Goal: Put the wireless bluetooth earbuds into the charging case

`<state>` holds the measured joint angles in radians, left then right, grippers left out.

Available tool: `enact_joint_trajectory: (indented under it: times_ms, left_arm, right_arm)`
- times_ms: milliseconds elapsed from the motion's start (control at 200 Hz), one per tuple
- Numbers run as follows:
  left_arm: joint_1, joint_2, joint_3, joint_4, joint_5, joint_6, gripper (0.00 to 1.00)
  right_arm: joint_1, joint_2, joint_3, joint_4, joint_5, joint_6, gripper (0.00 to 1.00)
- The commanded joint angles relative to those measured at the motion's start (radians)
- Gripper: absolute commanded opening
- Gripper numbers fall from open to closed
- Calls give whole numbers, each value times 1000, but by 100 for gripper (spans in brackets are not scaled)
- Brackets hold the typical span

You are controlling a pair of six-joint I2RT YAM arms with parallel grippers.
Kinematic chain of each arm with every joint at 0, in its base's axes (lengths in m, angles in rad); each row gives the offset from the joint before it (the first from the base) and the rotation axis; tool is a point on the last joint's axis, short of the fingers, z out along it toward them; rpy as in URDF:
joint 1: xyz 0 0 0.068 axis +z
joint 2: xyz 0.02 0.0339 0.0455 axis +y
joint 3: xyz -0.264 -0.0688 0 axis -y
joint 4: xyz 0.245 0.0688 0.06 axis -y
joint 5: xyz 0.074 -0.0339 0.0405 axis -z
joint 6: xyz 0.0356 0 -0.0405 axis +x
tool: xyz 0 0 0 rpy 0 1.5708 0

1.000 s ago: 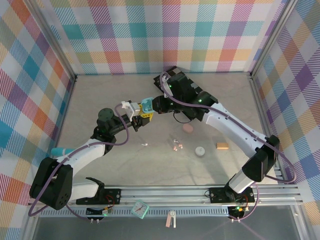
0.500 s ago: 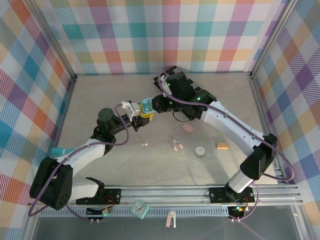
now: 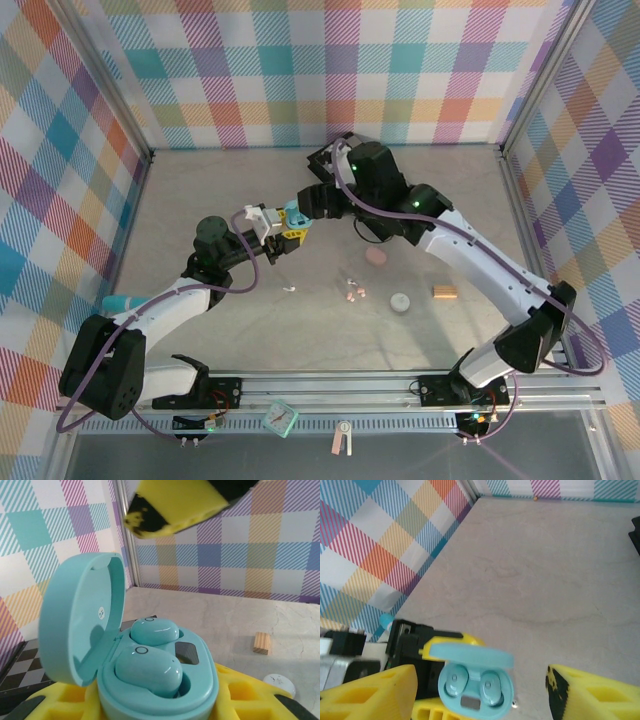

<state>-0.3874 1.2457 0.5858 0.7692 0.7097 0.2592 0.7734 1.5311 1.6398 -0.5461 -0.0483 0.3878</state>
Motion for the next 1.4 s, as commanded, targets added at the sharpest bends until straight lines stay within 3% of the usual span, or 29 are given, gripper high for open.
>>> enact_joint_trajectory:
  times_ms: [0,260,525,790,980,1080,1395]
  left_arm:
    - [4,-34,-7,51,44,34,32]
    - [4,-48,-7,38,6,14,32]
    - [4,-26,2,108,-9,-65,32]
    - [4,-29,9,157,7,-110,32]
    - [4,-21,9,218,11,-158,32]
    - [2,-11,14,243,18,-175,32]
    - [1,-13,14,240,3,-184,32]
  right_arm:
    - [-12,59,64,-9,24,11,70]
    - [-18,83,56,-66,-32,-42,70]
    - [-42,-55,-96,17,-95,35,75]
    - [-175,-155,-353,400,-489,396,82]
    - [-199,-92,-457,762,-763,687,80]
    - [-197,-58,-485,899,-799,790,78]
    - [-171,15,-482,1014,-809,892,72]
